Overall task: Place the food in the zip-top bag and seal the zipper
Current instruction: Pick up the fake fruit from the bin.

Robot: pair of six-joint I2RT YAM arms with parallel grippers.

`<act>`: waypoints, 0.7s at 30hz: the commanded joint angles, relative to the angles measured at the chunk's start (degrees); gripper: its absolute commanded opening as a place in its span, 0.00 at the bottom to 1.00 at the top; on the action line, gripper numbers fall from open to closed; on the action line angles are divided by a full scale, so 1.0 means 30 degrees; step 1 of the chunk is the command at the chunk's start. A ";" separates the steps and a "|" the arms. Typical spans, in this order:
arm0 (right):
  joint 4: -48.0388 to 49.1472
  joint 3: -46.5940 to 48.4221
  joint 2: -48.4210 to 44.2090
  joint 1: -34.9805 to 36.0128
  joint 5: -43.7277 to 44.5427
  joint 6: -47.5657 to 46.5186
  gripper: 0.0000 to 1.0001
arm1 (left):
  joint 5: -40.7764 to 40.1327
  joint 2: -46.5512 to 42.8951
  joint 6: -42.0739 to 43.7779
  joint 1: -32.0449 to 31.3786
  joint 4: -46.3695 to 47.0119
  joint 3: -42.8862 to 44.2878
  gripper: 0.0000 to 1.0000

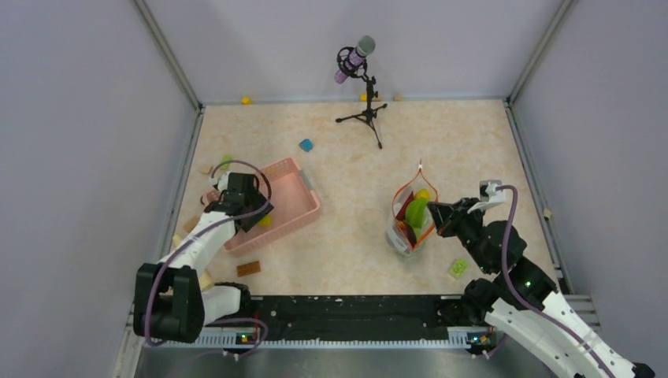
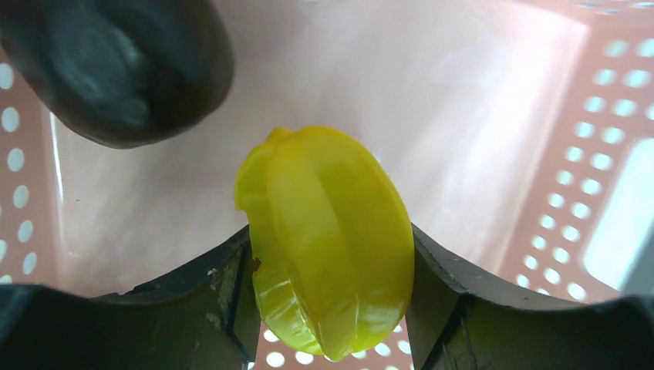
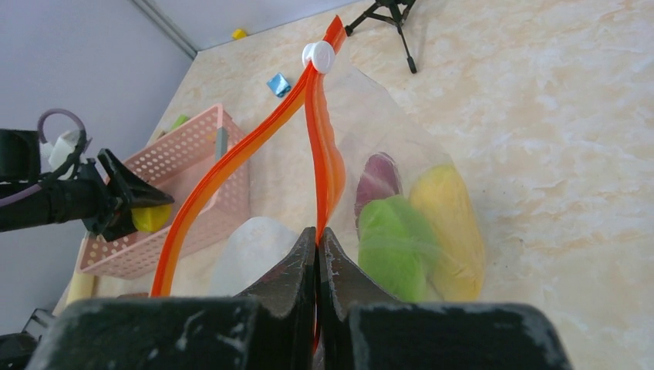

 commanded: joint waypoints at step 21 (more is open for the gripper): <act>0.0104 0.0043 0.0016 0.0017 -0.0441 0.0013 0.00 | 0.4215 -0.0713 0.5372 -0.9728 0.3951 0.7521 0.00</act>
